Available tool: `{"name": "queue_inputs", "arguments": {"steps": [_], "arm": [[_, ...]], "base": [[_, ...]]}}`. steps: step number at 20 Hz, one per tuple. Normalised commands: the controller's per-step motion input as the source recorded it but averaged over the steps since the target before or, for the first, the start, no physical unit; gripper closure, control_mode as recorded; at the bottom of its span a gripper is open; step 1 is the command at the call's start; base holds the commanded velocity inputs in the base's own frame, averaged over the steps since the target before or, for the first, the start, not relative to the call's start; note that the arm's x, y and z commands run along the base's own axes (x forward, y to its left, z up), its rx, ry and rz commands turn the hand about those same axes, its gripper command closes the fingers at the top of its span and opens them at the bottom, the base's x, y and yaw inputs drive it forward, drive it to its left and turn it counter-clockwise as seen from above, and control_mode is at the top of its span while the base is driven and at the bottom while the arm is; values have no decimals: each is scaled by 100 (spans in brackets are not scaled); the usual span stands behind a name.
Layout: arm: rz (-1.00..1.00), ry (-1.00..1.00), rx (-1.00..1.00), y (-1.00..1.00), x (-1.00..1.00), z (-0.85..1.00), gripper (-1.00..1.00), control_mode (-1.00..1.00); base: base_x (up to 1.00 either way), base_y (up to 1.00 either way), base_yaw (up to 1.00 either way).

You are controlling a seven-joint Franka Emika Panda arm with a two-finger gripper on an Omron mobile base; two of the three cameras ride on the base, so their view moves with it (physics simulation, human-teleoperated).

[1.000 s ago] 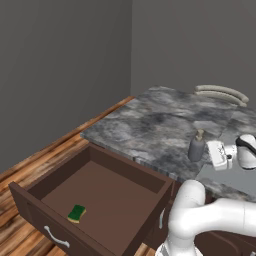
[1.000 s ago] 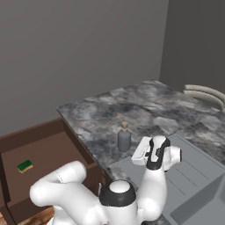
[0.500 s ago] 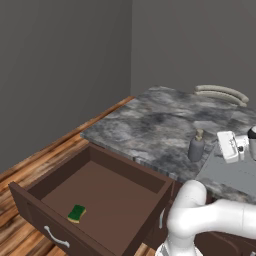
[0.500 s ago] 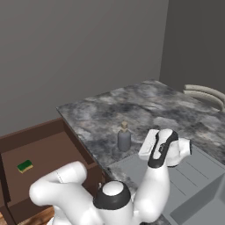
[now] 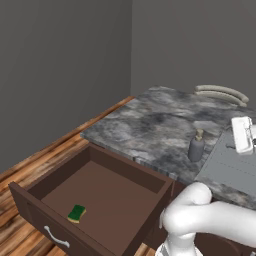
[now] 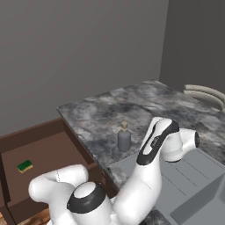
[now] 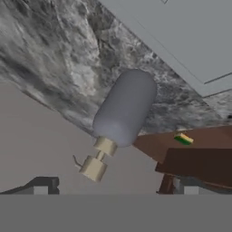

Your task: Restock the sink supplies by placing the sponge and soap dispenser on the counter and next to the sink. Make sure the soap dispenser is upright.

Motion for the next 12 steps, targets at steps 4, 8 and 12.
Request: {"name": "queue_inputs", "arguments": {"steps": [4,8,12], "arm": [[-4,-25,-22,14,-46,87,-100,-100],[-1,-18,-29,29,-43,76,-100,-100],[0,-5,-30,58,-34,38,-100,-100]], "base": [[0,0,0],[0,0,0],[0,0,0]]}}
